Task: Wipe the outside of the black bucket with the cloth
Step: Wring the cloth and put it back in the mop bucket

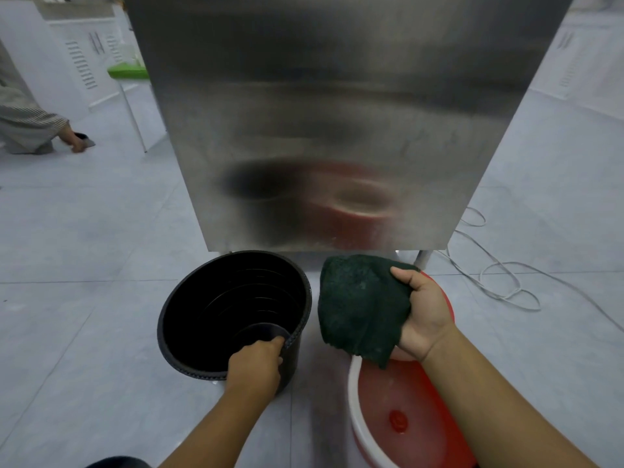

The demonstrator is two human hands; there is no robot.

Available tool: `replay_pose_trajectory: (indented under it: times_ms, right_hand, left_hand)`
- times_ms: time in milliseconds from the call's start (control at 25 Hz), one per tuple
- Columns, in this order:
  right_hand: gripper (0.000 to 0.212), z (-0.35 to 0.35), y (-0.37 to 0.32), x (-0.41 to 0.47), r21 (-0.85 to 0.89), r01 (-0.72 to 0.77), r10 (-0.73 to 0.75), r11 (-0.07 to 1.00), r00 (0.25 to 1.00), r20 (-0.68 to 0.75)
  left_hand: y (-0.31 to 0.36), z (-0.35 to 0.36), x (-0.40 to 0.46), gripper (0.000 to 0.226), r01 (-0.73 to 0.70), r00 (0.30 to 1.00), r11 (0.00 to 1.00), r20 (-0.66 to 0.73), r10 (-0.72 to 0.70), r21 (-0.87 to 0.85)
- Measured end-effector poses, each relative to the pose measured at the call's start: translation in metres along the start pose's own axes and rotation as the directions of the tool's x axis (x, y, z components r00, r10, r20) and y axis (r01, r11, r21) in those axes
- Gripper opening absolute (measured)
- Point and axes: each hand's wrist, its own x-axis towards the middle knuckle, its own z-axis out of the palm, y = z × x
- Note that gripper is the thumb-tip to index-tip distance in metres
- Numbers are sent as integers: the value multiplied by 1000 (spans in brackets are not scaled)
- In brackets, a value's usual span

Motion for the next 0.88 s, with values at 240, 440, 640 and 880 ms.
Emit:
replay_pose_trajectory:
  times_ms: [240,440,640,880]
  right_hand:
    - [41,0,0,-1,-19,-22,22,1000,1000,1]
    - [36,-3,-1,-1,-21,-28,29,999,999,44]
    - [37,-3,-1,-1,-57,-47,52,997,994,98]
    - [51,-1,3,-3,-154,-109,132,982,980,151]
  left_hand:
    - [6,9,2,29,-12,998,997,58,8,78]
    - [2,3,4,40,-30,985,999,172,26,21]
    - [5,-52,5,58,-117,989,799,3,147,-590]
    - [48,-100,-18,38,132,960,-265,56,275,-955]
